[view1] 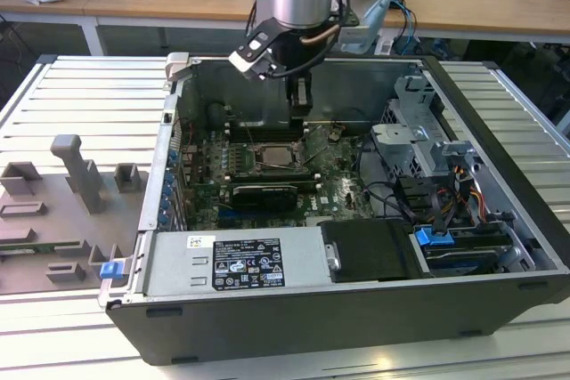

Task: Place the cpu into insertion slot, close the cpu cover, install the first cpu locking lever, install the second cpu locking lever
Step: 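Close the cpu cover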

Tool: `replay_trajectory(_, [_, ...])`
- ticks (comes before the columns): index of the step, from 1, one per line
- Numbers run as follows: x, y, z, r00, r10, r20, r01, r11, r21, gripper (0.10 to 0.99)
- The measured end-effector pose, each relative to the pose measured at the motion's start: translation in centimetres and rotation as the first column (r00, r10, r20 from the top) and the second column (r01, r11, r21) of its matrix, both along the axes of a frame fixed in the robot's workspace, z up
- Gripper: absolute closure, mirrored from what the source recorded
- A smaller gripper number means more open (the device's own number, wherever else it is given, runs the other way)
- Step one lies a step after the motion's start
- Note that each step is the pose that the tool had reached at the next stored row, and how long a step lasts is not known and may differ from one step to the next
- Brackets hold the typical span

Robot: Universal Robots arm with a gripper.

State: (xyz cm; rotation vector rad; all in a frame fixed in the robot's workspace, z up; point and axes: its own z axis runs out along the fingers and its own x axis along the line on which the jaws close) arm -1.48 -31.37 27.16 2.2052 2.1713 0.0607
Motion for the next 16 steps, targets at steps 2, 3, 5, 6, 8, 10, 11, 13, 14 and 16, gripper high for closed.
replay_trajectory(2, [0.41, 0.00, -0.04, 1.0000, 0.000, 0.0000, 0.000, 1.0000, 0.000, 0.980])
replay_trajectory(3, [0.58, 0.00, -0.05, 1.0000, 0.000, -0.0001, 0.000, 1.0000, 0.000, 0.980])
replay_trajectory(5, [2.11, 0.00, -0.24, 1.0000, 0.000, 0.0000, 0.000, 1.0000, 0.000, 0.980])
replay_trajectory(6, [3.05, 0.00, -0.36, 1.0000, 0.000, -0.0002, 0.000, 1.0000, -0.001, 0.980])
replay_trajectory(8, [3.99, 0.00, -0.55, 0.9999, 0.011, -0.0004, -0.011, 0.9999, -0.001, 0.980])
replay_trajectory(10, [5.00, 0.00, -0.78, 0.9999, 0.011, -0.0004, -0.011, 0.9999, -0.002, 0.980])
replay_trajectory(11, [5.37, 0.01, -0.83, 0.9999, 0.011, -0.0005, -0.011, 0.9999, -0.002, 0.980])
replay_trajectory(13, [6.23, 0.04, -0.95, 0.9999, 0.011, -0.0015, -0.011, 0.9999, -0.002, 0.980])
replay_trajectory(14, [6.37, 0.05, -1.00, 0.9999, 0.011, -0.0019, -0.011, 0.9999, -0.002, 0.980])
replay_trajectory(16, [6.54, 0.05, -1.12, 0.9999, 0.011, -0.0030, -0.011, 0.9999, -0.002, 0.980])
